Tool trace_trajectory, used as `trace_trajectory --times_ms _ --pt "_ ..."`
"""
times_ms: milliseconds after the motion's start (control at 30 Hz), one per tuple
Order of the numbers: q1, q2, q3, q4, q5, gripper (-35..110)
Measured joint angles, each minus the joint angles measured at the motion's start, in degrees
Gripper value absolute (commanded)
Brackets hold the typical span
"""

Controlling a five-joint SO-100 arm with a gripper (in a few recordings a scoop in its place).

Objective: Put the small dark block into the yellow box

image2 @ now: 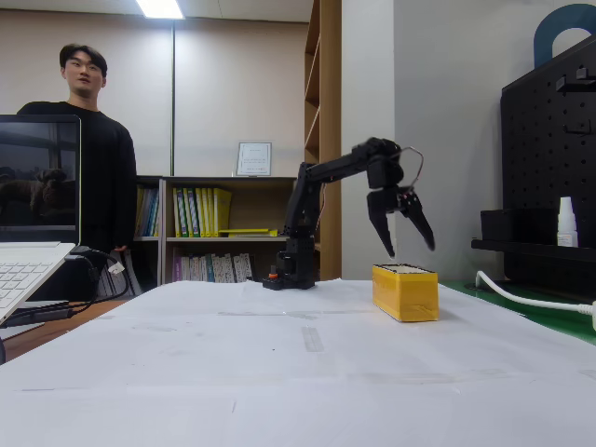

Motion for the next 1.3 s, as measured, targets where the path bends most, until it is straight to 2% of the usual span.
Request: trace_trajectory --times_ms 200,500,733,933,1067,1300 --pt "7.03 -17.49 -13.71 -8.88 -11.78 30" --pt "20.65 -47.99 -54.93 -23.91 -25.14 30" --pt "30.15 -71.89 -80.42 -28.92 -35.60 29" --pt "33.05 -83.94 -93.08 -30.41 -40.87 29" --pt "33.13 -89.03 -100.99 -30.94 -42.28 12" --pt "32.61 -96.24 -111.62 -28.04 -44.12 6"
